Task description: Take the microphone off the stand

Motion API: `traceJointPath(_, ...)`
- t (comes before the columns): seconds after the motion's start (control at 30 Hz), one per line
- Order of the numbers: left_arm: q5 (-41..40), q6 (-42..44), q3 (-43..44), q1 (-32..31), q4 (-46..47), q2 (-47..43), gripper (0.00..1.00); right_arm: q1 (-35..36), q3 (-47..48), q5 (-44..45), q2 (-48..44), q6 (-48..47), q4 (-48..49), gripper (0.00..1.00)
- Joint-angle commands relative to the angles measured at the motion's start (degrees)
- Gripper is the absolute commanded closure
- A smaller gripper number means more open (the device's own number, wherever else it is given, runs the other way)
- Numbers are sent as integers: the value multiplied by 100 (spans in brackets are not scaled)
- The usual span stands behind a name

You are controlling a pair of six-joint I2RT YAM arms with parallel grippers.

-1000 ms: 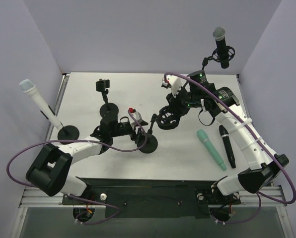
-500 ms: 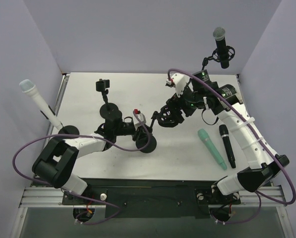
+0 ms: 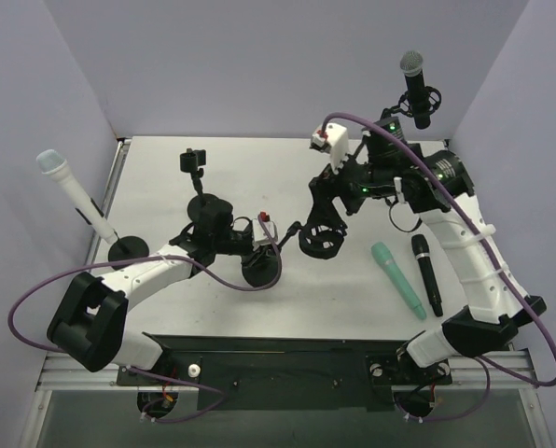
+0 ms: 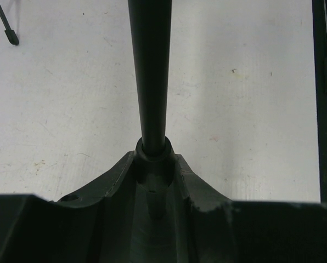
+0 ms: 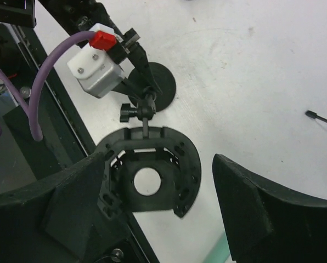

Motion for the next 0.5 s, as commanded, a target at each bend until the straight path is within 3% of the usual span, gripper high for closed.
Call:
traceJointPath(0.0, -182, 372, 446, -60, -435, -91, 100, 493, 137, 326, 659, -251, -198, 27)
traceJointPath(0.07, -182, 328, 482, -60, -453, -73, 100, 609, 207, 645, 871, -348, -215, 27)
traceJointPath(0.47, -94, 372, 446, -78, -717, -187, 100, 758, 93, 628, 1311, -744, -479, 30)
